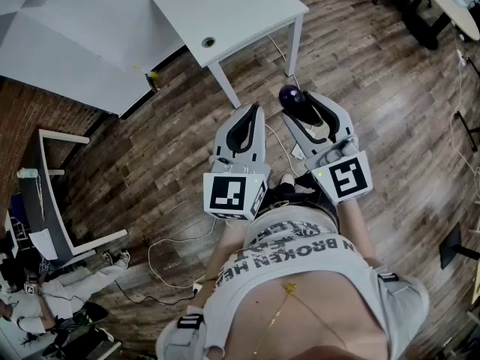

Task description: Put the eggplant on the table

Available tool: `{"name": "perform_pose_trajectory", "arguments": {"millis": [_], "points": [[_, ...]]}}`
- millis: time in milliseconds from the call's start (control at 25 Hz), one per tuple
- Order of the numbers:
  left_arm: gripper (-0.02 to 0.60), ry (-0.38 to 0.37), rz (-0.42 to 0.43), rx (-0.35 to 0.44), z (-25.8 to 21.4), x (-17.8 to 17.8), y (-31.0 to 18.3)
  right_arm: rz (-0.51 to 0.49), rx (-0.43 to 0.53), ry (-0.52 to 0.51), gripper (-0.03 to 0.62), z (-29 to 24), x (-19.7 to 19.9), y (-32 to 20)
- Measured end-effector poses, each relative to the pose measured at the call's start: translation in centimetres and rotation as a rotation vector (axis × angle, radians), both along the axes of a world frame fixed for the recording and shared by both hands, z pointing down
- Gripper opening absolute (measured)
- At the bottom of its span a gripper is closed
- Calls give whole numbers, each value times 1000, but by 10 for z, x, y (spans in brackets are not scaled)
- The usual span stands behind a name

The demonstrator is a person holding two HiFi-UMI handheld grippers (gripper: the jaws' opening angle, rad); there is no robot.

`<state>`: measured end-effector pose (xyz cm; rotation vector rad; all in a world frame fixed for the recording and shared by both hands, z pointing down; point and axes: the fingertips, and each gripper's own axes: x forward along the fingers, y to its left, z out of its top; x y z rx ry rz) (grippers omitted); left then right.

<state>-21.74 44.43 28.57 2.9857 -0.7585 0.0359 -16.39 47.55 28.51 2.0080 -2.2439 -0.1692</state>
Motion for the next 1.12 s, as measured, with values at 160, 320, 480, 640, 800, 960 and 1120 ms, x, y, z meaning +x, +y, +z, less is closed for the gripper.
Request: {"name": "perform_pose_trajectory", "arguments": {"millis": [160, 320, 480, 640, 800, 960, 1120], "points": [[-2, 5, -9, 3, 0, 4, 1, -5, 26, -32, 207, -3, 6, 2], [-2, 4, -26, -15, 7, 5, 1, -19, 25, -61, 207, 1, 14, 3], [-2, 4, -48, -37, 16, 0, -11, -21, 13, -51, 207, 5, 15, -6], [-2, 14, -49, -34, 22, -5, -18, -14, 15, -41, 207, 11, 11, -10], [-2, 20, -20, -41, 23, 8, -44, 7, 13, -47, 207, 11, 21, -35], [-2, 14, 38, -55, 21, 27, -90, 42, 4, -49, 207, 5, 33, -82], [-2, 18, 87, -57, 20, 39, -133, 78, -7, -42, 207, 6, 40, -123]]}}
